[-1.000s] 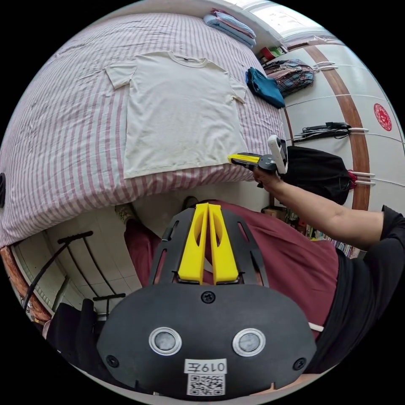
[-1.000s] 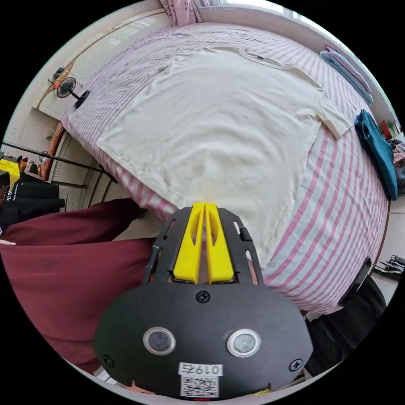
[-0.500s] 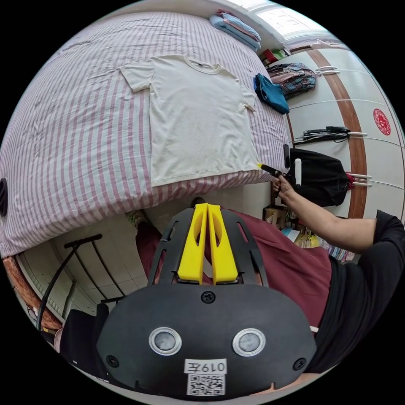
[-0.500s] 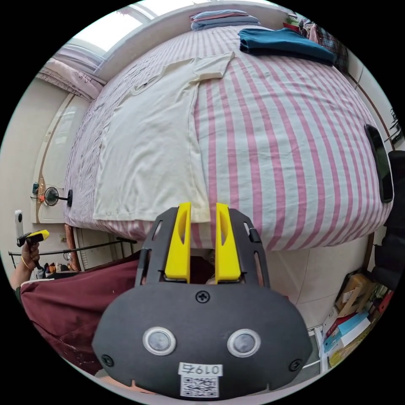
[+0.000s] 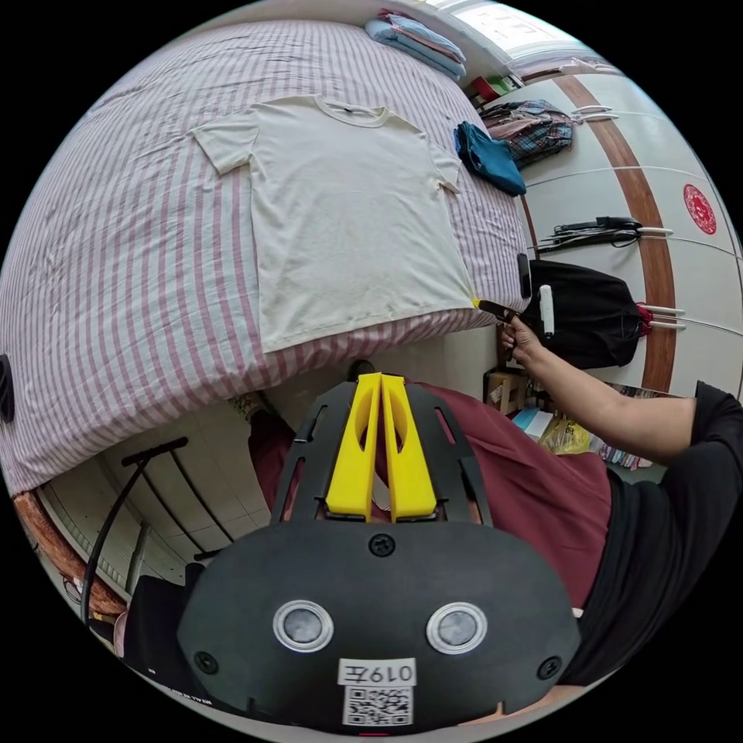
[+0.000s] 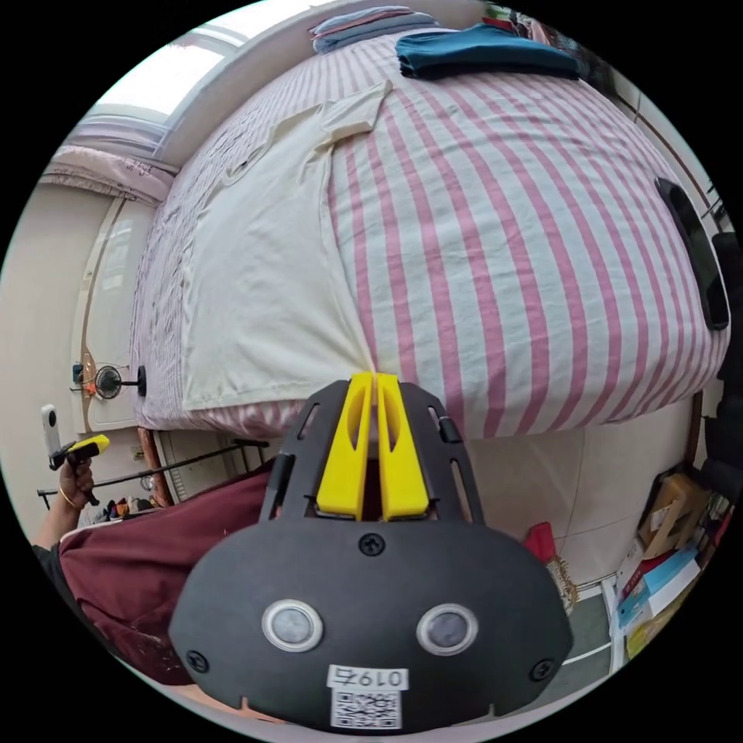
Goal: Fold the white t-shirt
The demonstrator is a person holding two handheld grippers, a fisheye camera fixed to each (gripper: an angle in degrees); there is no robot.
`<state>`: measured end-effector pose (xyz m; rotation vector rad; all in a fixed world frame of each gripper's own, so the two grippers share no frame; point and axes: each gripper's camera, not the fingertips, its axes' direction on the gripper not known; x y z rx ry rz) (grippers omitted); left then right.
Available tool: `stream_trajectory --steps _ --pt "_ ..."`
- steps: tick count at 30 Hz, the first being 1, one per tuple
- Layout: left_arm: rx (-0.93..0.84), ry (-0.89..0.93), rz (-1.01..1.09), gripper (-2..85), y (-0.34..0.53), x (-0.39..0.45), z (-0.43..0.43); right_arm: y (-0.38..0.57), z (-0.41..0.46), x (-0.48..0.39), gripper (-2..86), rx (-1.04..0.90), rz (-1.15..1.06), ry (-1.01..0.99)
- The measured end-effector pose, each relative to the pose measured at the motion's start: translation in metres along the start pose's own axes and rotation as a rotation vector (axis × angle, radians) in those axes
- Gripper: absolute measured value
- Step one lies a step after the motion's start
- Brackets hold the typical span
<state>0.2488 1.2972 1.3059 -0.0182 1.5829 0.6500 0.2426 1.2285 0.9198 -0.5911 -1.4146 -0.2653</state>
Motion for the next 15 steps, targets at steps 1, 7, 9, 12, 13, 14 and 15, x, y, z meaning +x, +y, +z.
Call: stream_trajectory --steps 1,7,9,12,13,14,15 --pt "-0.005 -0.002 -0.004 0.8 0.004 0.003 -0.001 0.004 0.0 0.0 -0.3 -0.012 -0.01 -0.005" --pt "-0.012 -0.002 -0.014 0.8 0.021 0.018 -0.005 0.028 -0.017 -0.003 3.1 -0.029 0.001 -0.032" --pt "-0.013 -0.006 -0.003 0.7 0.026 0.025 -0.007 0.036 -0.024 -0.005 4.5 -0.041 -0.009 -0.056" --pt "0.005 0.009 0.013 0.7 0.033 0.035 -0.01 0.053 -0.037 -0.013 5.2 -0.057 -0.029 -0.046" --pt "0.015 0.017 0.016 0.6 0.036 0.039 -0.012 0.061 -0.042 -0.016 4.9 -0.068 -0.026 -0.033" --pt "0.023 0.028 0.021 0.6 0.039 0.043 -0.013 0.066 -0.045 -0.018 4.7 -0.071 -0.02 -0.031" --pt "0.025 0.029 0.022 0.6 0.04 0.046 -0.014 0.076 -0.052 -0.02 2.8 -0.077 0.001 -0.028"
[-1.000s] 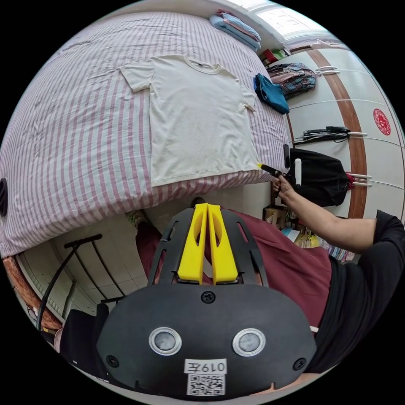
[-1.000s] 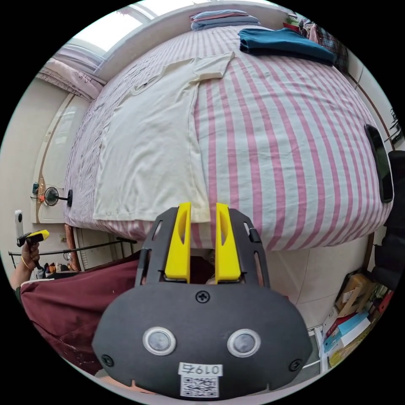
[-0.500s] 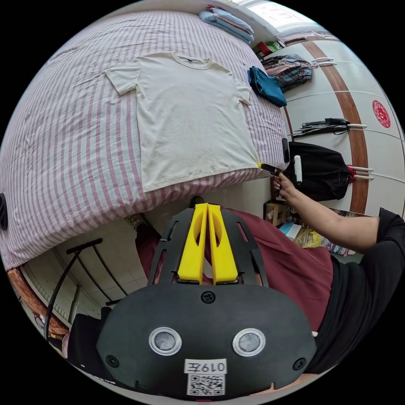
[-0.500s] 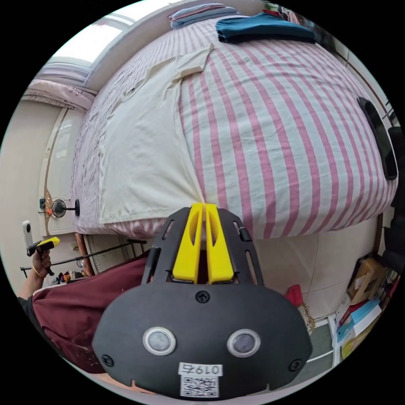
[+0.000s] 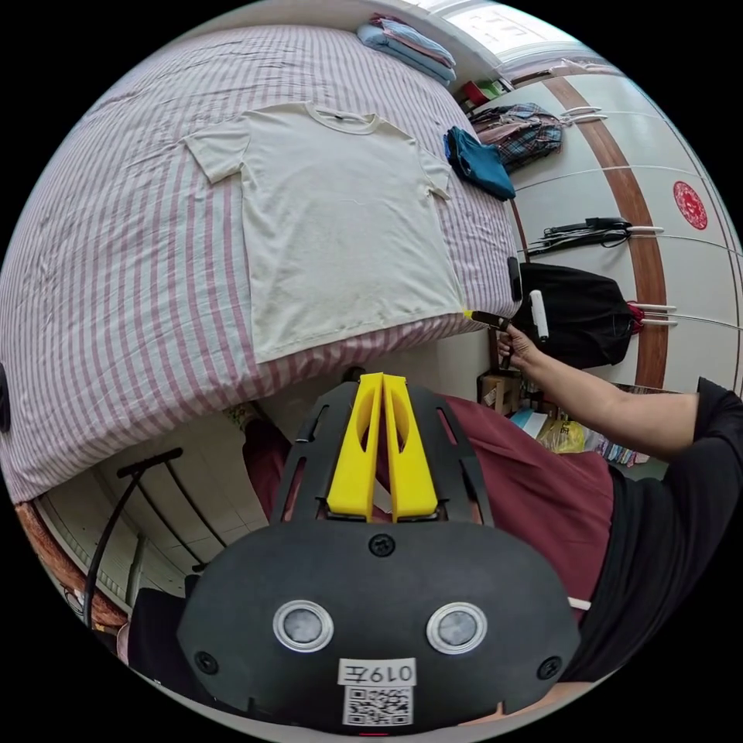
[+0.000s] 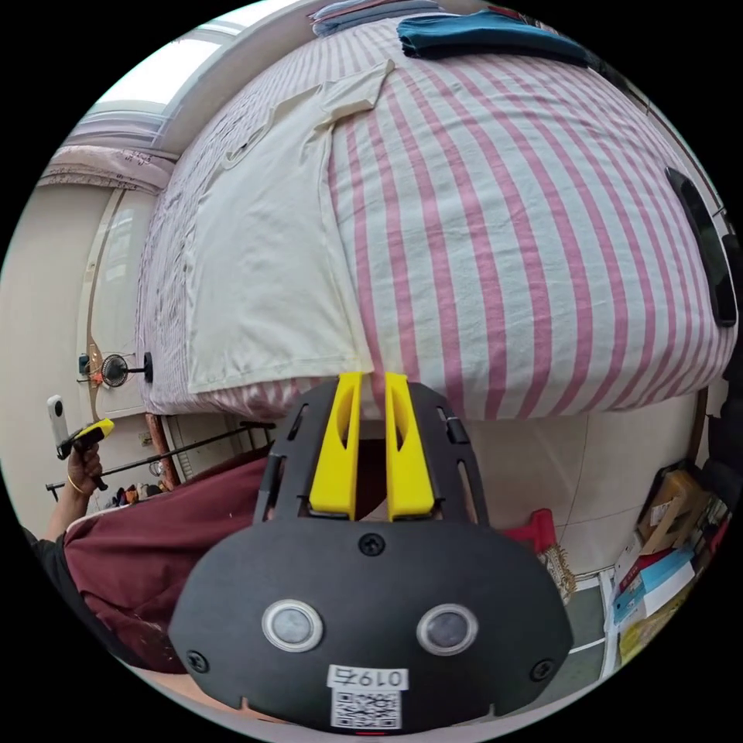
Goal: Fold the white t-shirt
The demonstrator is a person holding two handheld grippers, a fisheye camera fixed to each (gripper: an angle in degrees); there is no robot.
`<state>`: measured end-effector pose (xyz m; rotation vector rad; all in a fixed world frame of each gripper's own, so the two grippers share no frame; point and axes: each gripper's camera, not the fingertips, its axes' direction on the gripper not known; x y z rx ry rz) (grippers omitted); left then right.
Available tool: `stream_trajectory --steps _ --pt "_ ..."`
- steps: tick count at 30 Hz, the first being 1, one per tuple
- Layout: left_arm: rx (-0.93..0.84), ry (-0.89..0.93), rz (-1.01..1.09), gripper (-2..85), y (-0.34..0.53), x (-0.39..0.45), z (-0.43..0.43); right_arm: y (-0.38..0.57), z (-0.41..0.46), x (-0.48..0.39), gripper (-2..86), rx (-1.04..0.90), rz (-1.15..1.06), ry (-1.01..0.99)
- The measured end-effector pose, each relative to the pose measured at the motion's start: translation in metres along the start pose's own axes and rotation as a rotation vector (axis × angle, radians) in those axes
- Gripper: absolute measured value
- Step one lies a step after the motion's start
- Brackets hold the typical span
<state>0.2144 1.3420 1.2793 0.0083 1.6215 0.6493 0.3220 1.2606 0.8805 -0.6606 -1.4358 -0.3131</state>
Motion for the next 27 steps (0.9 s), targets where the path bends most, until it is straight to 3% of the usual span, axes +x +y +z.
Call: stream_trajectory --steps 5,9,12,16,24,27 --pt "0.063 -0.079 0.044 0.6 0.009 0.031 -0.013 0.044 -0.046 -0.05 -0.5 0.088 -0.01 0.157" --pt "0.136 -0.249 0.101 0.6 0.009 0.071 -0.032 0.073 -0.104 -0.156 -0.7 0.218 -0.126 0.481" --pt "0.295 -0.383 0.233 0.6 0.019 0.115 -0.05 0.099 -0.147 -0.225 -0.9 0.371 -0.147 0.661" --pt "0.293 -0.221 0.321 0.6 0.028 0.151 -0.061 0.147 -0.202 -0.291 -1.0 0.585 -0.28 0.569" --pt "0.324 -0.101 0.448 0.6 0.062 0.192 -0.061 0.217 -0.225 -0.345 -1.0 0.559 -0.515 0.596" --pt "0.321 -0.134 0.495 0.6 0.073 0.202 -0.061 0.235 -0.239 -0.355 -1.0 0.581 -0.493 0.511"
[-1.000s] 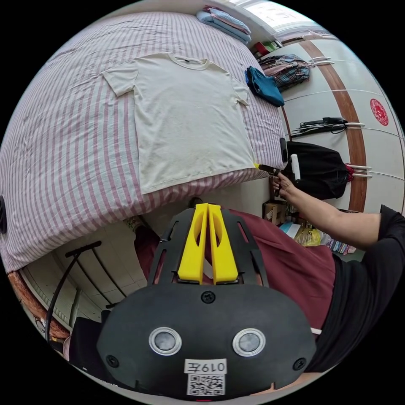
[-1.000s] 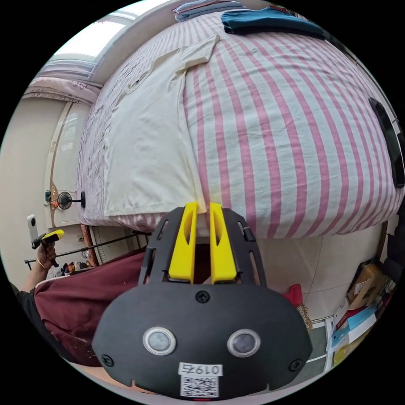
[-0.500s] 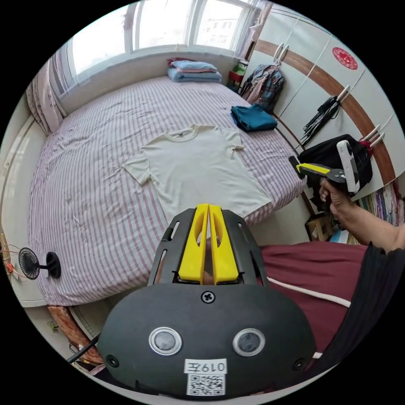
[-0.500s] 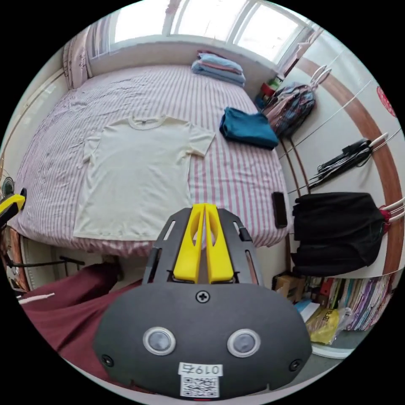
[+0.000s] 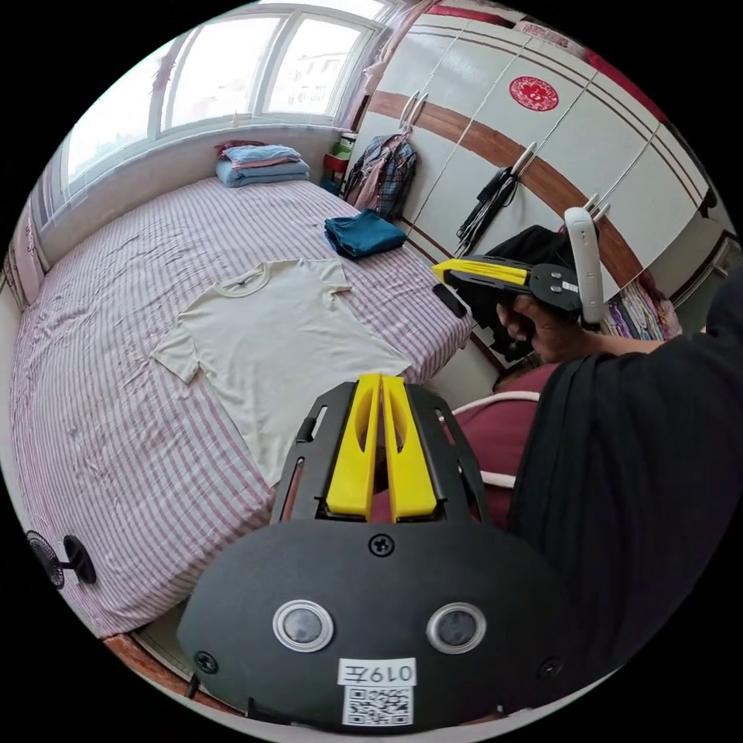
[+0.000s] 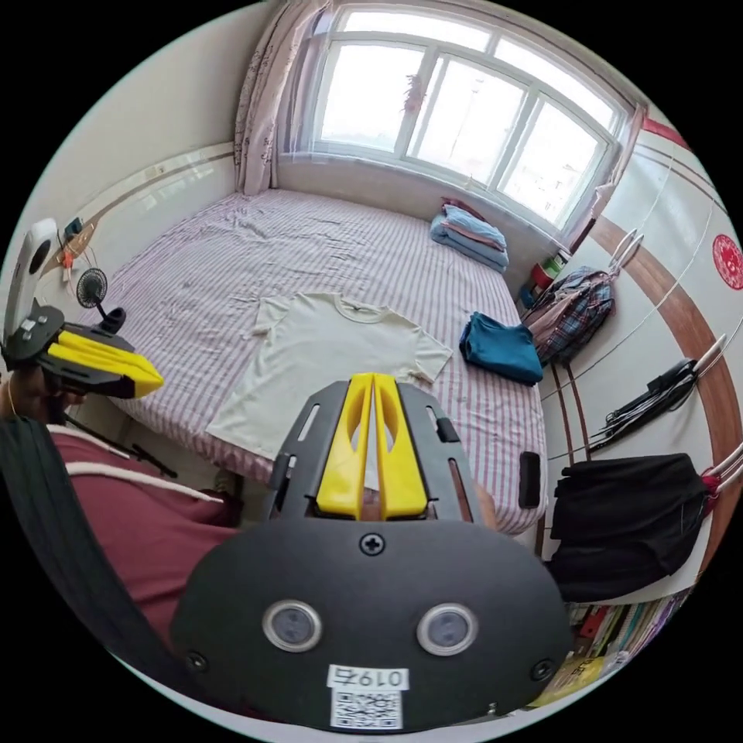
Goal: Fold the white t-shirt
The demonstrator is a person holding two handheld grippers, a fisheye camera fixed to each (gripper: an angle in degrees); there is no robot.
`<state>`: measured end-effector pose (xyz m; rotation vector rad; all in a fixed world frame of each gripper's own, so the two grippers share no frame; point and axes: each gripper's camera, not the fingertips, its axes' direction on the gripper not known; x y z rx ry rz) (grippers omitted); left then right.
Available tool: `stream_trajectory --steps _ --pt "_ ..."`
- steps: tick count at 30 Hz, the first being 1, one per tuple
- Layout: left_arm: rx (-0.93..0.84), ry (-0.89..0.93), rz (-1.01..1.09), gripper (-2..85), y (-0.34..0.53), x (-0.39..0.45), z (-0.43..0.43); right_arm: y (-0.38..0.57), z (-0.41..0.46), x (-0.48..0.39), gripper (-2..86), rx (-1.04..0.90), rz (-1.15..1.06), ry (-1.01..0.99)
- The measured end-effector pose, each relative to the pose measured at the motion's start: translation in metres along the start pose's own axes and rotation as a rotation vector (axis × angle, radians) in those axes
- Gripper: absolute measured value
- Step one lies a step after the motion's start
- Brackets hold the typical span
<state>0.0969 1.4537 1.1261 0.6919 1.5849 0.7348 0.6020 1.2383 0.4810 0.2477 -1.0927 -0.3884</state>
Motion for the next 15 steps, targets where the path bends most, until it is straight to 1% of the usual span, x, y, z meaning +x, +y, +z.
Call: stream_trajectory --steps 3,5,8,11,15 --pt "-0.01 0.042 0.054 0.6 0.002 0.01 -0.005 -0.005 -0.016 -0.004 -0.9 -0.057 0.017 -0.061" --pt "-0.055 0.1 0.101 0.6 0.001 0.018 -0.006 -0.006 -0.026 -0.008 -0.9 -0.075 0.019 -0.109" --pt "-0.113 0.097 0.16 0.6 0.0 0.028 -0.007 -0.006 -0.041 -0.017 -1.0 -0.101 -0.005 -0.115" --pt "-0.125 0.101 0.172 0.6 -0.003 0.03 -0.011 -0.01 -0.054 -0.02 -1.0 -0.123 0.002 -0.074" --pt "-0.142 0.137 0.216 0.6 -0.009 0.034 -0.016 -0.02 -0.069 -0.013 -0.8 -0.145 0.084 -0.152"
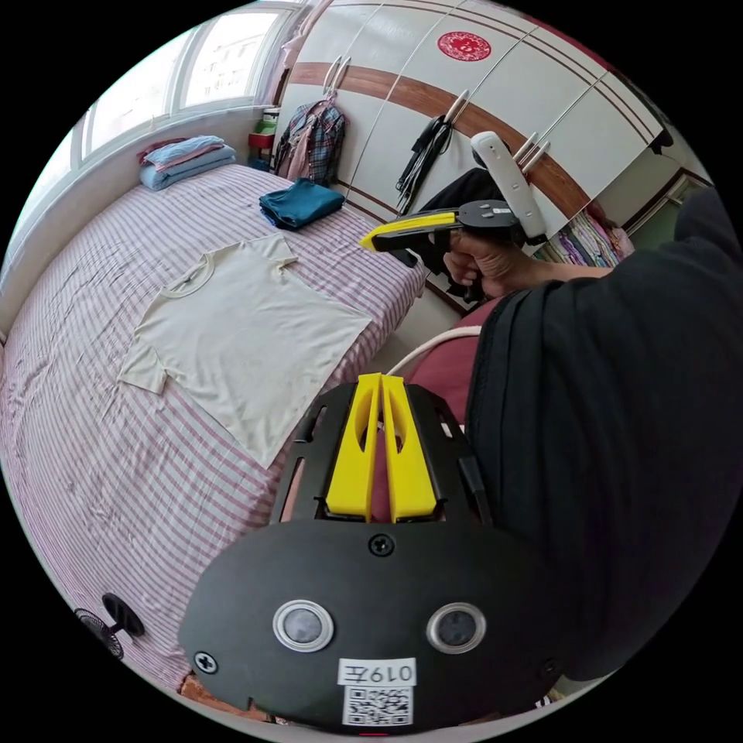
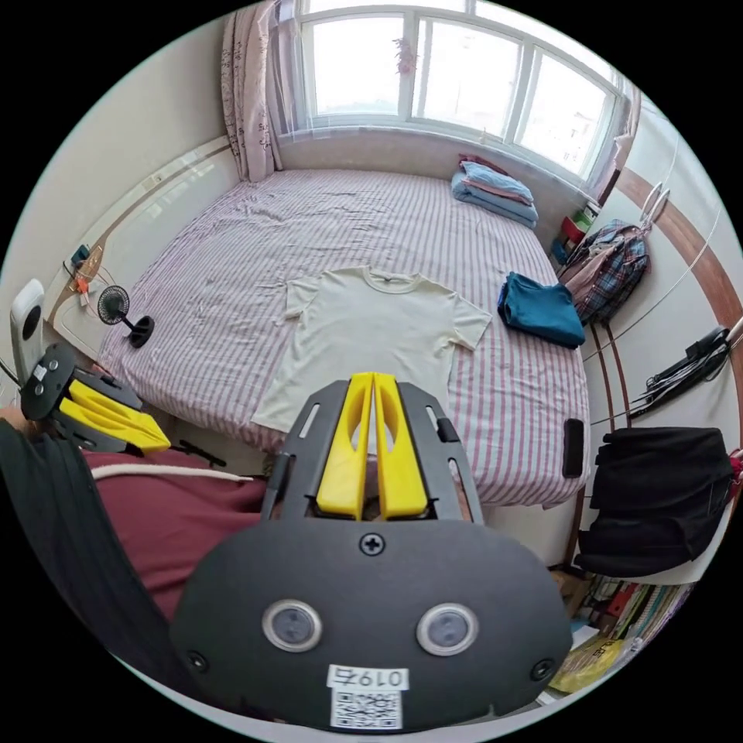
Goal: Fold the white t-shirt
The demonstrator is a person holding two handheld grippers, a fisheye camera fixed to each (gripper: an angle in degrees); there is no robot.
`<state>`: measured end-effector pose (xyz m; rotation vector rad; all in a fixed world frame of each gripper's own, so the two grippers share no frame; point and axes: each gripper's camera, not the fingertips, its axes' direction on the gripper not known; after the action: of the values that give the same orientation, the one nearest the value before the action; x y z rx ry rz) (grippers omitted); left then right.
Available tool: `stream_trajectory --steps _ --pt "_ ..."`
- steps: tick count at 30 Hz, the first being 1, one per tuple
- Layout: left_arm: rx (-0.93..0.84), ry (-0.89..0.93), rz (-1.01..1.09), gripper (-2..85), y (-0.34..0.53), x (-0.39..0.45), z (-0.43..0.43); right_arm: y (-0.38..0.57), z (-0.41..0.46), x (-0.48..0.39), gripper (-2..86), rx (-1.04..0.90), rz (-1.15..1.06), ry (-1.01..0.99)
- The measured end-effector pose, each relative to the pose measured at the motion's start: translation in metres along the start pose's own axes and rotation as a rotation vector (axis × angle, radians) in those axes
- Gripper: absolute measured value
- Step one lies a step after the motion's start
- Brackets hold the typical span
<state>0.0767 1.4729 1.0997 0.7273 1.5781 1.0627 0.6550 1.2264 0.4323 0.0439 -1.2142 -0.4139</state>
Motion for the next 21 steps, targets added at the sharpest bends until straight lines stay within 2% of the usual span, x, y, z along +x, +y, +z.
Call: stream_trajectory --steps 3,8,14,18,21 --pt "-0.006 0.018 0.045 0.6 -0.003 0.001 -0.007 -0.006 -0.009 -0.002 -0.9 -0.015 0.003 -0.038" --pt "-0.091 0.15 0.091 0.5 -0.019 -0.013 -0.012 -0.018 -0.023 -0.012 -0.9 -0.048 0.012 -0.069" --pt "-0.109 0.171 0.117 0.5 -0.026 -0.029 -0.028 -0.041 -0.034 -0.023 -0.7 -0.087 0.114 -0.092" --pt "-0.025 0.033 0.243 0.6 -0.024 -0.029 -0.045 -0.059 -0.036 -0.038 -0.7 -0.086 0.176 -0.055" --pt "0.046 -0.103 0.147 0.7 -0.028 -0.044 -0.058 -0.072 -0.04 -0.044 -0.6 -0.081 0.217 -0.031"
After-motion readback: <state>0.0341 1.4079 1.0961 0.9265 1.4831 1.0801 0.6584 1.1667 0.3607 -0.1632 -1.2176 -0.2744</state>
